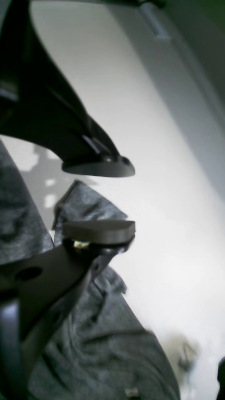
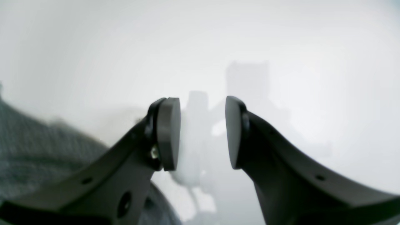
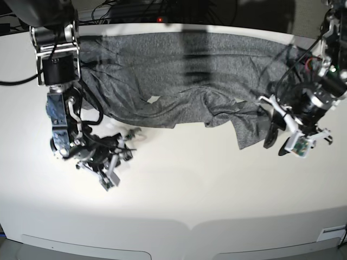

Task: Fold the T-shirt properly
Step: 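Move both grippers to the folded edge and grasp it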

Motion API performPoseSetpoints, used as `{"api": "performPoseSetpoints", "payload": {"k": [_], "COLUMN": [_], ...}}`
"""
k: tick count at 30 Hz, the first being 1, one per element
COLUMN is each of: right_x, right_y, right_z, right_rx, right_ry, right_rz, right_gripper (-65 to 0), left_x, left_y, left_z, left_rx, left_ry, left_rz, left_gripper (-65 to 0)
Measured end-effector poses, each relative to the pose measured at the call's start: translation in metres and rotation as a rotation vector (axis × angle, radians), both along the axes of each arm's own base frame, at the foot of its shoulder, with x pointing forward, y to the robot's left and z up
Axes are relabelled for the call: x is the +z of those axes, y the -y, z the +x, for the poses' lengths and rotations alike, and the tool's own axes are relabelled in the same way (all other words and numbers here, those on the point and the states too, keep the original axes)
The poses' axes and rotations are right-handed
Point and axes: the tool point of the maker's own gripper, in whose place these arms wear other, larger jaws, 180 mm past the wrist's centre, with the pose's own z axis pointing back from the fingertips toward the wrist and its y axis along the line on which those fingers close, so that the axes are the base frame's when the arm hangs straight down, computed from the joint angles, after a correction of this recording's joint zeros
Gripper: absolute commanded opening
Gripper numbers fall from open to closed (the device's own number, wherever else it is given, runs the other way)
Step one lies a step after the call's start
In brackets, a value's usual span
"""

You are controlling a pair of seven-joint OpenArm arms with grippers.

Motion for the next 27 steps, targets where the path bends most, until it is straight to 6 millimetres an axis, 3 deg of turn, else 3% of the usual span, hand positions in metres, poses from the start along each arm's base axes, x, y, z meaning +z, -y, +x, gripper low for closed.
{"api": "performPoseSetpoints", "payload": {"k": [3,9,15,20,24,27], "right_x": [-0.005,0.006,0.028,0.040,0.043,0.041], "right_y": [0.019,0.050,0.094,0.115,0.117,0.117], "right_z": [-0.017,-0.035,-0.040,-0.041,-0.041,-0.042], "right_rx": [-0.014,-0.149,-0.295,-0.374,-0.384,-0.384], "right_ry": [-0.006,0.028,0.082,0.098,0.103,0.097], "right_rz": [-0.032,0.068,0.120,0.191,0.203,0.202], "right_gripper": [-40.6,-40.6,-40.6,-40.6,-40.6,-40.6], "left_x": [-0.024,-0.066,-0.091,-0.143,-0.147,-0.149], "left_y": [-0.011,0.022,0.025,0.019,0.018,0.016], "left_z": [0.018,0.032,0.048,0.048,0.062,0.062], "left_rx": [0.130,0.167,0.211,0.272,0.288,0.282], "left_ry": [-0.048,-0.192,-0.256,-0.402,-0.415,-0.404], "left_rz": [-0.037,-0.170,-0.159,-0.145,-0.158,-0.136], "left_gripper": [-44.6,-44.6,-44.6,-44.6,-44.6,-44.6]}}
